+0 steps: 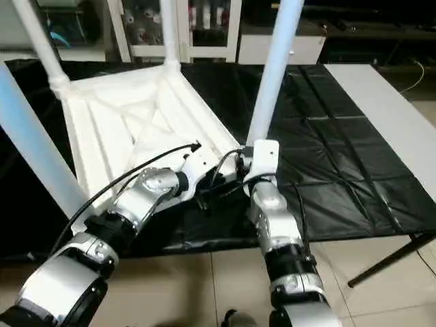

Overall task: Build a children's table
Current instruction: Rotate leg to tighten

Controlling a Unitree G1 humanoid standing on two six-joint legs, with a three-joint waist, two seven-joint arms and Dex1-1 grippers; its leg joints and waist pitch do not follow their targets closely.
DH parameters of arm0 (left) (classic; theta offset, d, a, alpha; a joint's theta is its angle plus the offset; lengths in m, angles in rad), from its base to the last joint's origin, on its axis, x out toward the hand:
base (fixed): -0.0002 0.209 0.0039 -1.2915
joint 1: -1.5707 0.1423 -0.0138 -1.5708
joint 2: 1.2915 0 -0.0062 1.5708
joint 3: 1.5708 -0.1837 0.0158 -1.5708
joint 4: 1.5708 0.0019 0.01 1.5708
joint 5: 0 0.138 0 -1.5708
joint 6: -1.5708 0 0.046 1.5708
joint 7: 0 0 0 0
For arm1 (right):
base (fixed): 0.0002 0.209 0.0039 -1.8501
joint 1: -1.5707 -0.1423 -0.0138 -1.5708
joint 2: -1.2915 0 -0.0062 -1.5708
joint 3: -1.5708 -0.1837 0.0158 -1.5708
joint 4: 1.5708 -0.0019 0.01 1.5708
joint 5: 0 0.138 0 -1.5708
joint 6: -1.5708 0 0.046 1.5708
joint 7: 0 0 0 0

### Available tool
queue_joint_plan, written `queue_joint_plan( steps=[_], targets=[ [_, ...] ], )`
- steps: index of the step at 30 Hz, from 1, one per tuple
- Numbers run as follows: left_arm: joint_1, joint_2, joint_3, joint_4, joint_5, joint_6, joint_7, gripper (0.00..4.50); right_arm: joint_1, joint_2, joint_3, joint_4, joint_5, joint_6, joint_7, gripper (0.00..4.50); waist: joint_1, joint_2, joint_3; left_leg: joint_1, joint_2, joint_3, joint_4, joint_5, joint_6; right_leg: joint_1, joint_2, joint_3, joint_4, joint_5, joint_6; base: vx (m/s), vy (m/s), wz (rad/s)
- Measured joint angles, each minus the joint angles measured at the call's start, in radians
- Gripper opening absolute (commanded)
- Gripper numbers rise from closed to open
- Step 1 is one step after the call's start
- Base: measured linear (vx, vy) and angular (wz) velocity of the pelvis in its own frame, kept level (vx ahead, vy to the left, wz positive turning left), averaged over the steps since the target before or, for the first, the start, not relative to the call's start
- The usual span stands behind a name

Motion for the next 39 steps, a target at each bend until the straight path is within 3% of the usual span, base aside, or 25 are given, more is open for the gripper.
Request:
queue_joint_plan(
  steps=[6,12,14,19,23,31,32,39],
  targets=[
    [-0.004,0.032,-0.007,0.001,0.001,-0.032,-0.028,0.0,0.044,-0.025,0.032,-0.057,0.005,-0.024,0.109,3.95,0.005,0.0,0.0,0.0,0.002,0.003,-0.003,0.0,0.0,-0.005,0.0,-0.001,0.004,0.01,-0.008,0.0,0.0,0.0],
    [0.043,0.124,-0.022,-0.104,-0.013,-0.048,-0.229,0.0,0.171,-0.2,0.159,-0.299,-0.015,0.088,0.346,4.46,0.018,0.001,0.0,-0.001,0.003,0.005,-0.009,0.0,0.0,-0.011,0.001,-0.001,0.006,0.01,-0.008,0.0,0.0,0.0],
    [0.067,0.161,-0.037,-0.156,-0.034,-0.054,-0.325,0.0,0.202,-0.286,0.192,-0.376,-0.017,0.116,0.443,4.46,0.029,0.001,-0.001,0.0,0.004,0.005,-0.012,0.001,0.006,-0.011,0.001,-0.002,0.008,0.01,-0.007,0.0,0.0,0.0],
    [0.109,0.242,-0.066,-0.242,-0.084,-0.059,-0.509,0.0,0.267,-0.387,0.23,-0.494,0.034,0.15,0.635,4.46,0.06,0.001,0.0,0.002,0.007,0.01,-0.014,0.001,0.007,-0.012,0.002,-0.003,0.011,0.006,-0.003,0.0,0.0,0.0],
    [0.147,0.293,-0.086,-0.311,-0.112,-0.04,-0.645,0.0,0.326,-0.503,0.228,-0.587,0.104,0.195,0.781,4.46,0.081,0.001,0.0,0.005,0.007,0.012,-0.014,0.0,0.005,-0.009,0.001,-0.001,0.012,0.004,-0.002,0.0,0.0,0.0],
    [0.159,0.312,-0.097,-0.341,-0.112,-0.022,-0.689,0.0,0.349,-0.534,0.219,-0.619,0.144,0.228,0.871,4.46,0.082,0.001,0.0,0.005,0.006,0.015,-0.011,-0.002,0.0,-0.009,0.001,0.006,0.016,0.003,0.0,0.0,0.0,0.0],
    [0.161,0.315,-0.097,-0.347,-0.112,-0.019,-0.693,0.0,0.35,-0.535,0.217,-0.626,0.149,0.234,0.878,4.19,0.082,0.001,0.0,0.005,0.006,0.015,-0.011,-0.002,0.0,-0.009,0.001,0.006,0.016,0.002,0.0,0.0,0.0,0.0],
    [0.165,0.319,-0.101,-0.372,-0.114,0.003,-0.702,0.0,0.357,-0.551,0.216,-0.644,0.186,0.26,0.902,3.71,0.085,0.001,0.0,0.004,0.007,0.014,-0.012,-0.002,0.001,-0.01,0.001,0.005,0.017,0.001,0.003,0.0,0.0,0.0]
  ],
)
